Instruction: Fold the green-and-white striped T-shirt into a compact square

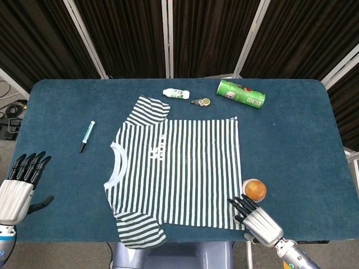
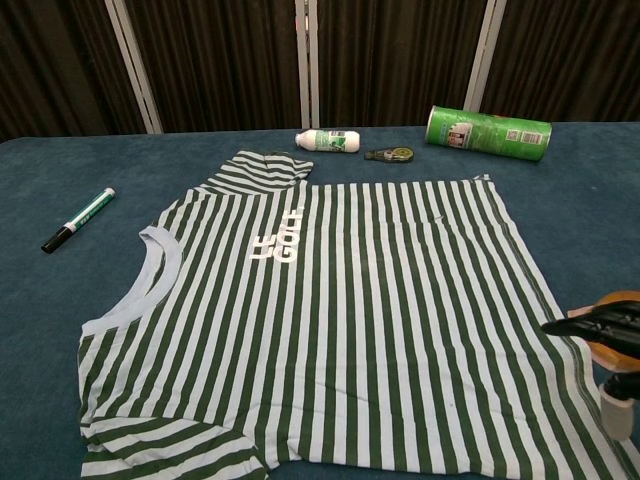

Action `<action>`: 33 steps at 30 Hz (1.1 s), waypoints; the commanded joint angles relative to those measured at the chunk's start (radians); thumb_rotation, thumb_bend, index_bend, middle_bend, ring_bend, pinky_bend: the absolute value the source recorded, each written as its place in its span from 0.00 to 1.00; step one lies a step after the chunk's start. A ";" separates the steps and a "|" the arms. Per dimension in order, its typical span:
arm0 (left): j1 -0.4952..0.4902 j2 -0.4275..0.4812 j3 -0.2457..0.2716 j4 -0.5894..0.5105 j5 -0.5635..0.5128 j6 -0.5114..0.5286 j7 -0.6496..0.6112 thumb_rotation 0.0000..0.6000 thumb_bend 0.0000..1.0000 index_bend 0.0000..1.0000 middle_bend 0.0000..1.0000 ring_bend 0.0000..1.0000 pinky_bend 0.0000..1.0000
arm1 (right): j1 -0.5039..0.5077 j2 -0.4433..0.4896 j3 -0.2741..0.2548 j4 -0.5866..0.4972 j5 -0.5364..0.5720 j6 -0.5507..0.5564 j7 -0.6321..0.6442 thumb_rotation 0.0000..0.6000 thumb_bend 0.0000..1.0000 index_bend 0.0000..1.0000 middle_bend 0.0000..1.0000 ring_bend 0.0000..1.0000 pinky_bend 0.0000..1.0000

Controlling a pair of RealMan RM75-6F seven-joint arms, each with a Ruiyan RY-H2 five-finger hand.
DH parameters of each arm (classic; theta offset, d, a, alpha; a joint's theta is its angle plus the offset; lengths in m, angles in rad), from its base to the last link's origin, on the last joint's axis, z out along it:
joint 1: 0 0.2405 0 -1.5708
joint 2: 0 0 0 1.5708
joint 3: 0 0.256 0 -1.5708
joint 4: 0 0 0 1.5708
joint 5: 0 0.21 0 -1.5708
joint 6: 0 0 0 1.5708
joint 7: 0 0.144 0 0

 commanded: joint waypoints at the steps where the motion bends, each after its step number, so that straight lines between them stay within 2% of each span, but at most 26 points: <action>1: 0.000 0.002 0.000 -0.001 0.001 0.001 -0.004 1.00 0.00 0.00 0.00 0.00 0.00 | 0.001 -0.033 0.004 0.031 0.012 -0.009 -0.019 1.00 0.14 0.50 0.00 0.00 0.00; 6: 0.001 0.005 -0.001 -0.001 0.001 0.001 -0.009 1.00 0.00 0.00 0.00 0.00 0.00 | 0.007 -0.070 -0.005 0.079 0.006 -0.015 -0.037 1.00 0.17 0.51 0.00 0.00 0.00; 29: 0.002 0.005 -0.003 0.002 -0.003 -0.005 -0.012 1.00 0.00 0.00 0.00 0.00 0.00 | 0.021 -0.161 -0.032 0.213 -0.018 0.032 -0.081 1.00 0.17 0.50 0.01 0.00 0.00; 33: -0.001 0.003 -0.002 0.004 -0.004 -0.012 -0.009 1.00 0.00 0.00 0.00 0.00 0.00 | 0.030 -0.167 -0.030 0.221 -0.014 0.036 -0.078 1.00 0.21 0.51 0.01 0.00 0.00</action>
